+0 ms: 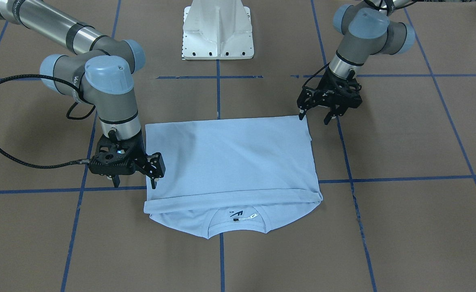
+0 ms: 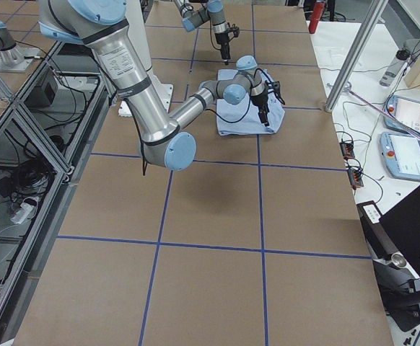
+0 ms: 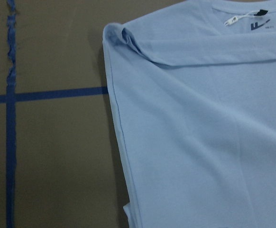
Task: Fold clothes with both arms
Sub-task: 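Release the hem near the collar and draw the left gripper back toward the robot, then grasp the shirt side with the left gripper and fold it toward the center, then reach the right gripper across to the folded shirt near the collar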
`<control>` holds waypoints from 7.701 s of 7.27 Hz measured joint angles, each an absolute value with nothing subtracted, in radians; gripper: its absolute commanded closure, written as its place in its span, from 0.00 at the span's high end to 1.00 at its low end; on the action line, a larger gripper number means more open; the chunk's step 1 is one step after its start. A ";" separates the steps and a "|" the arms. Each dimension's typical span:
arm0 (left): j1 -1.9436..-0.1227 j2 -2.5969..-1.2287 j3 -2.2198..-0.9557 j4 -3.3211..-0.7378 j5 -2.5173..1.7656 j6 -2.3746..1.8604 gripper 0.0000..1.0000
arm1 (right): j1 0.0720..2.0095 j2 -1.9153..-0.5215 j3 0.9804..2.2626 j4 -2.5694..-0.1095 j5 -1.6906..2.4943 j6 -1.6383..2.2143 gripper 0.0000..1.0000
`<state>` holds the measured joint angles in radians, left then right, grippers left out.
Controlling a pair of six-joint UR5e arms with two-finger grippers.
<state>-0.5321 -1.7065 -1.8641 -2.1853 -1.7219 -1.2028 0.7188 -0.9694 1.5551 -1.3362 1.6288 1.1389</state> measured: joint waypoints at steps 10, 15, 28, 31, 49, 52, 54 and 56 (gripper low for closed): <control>-0.418 -1.724 -1.820 -2.199 -1.666 -1.291 0.00 | 0.713 -0.974 1.552 -1.336 1.621 1.140 1.00; -0.510 -1.711 -1.803 -2.195 -1.668 -1.150 0.00 | 0.709 -0.974 1.549 -1.335 1.621 1.144 1.00; -1.004 -2.256 -0.911 -2.393 -1.679 -0.505 1.00 | 0.686 -0.969 1.571 -1.335 1.618 1.189 1.00; -1.004 -2.113 -1.146 -2.452 -1.781 -0.587 1.00 | 0.625 -0.898 1.551 -1.343 1.582 1.423 0.82; -0.892 -2.001 -1.368 -2.459 -1.850 -0.887 1.00 | 0.443 -0.504 1.045 -1.456 1.393 1.739 0.00; -0.891 -1.999 -1.370 -2.459 -1.850 -0.887 1.00 | 0.445 -0.502 1.062 -1.474 1.394 1.725 0.00; -0.890 -1.993 -1.375 -2.462 -1.850 -0.888 1.00 | 0.445 -0.534 1.181 -1.578 1.401 1.704 0.00; -0.890 -1.991 -1.377 -2.464 -1.850 -0.888 1.00 | 0.420 -0.686 1.429 -1.652 1.396 1.702 0.00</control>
<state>-0.8902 -1.9909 -1.3769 -2.4643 -1.8503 -0.8881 0.4199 -0.6858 1.4289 -1.6524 1.3956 1.7019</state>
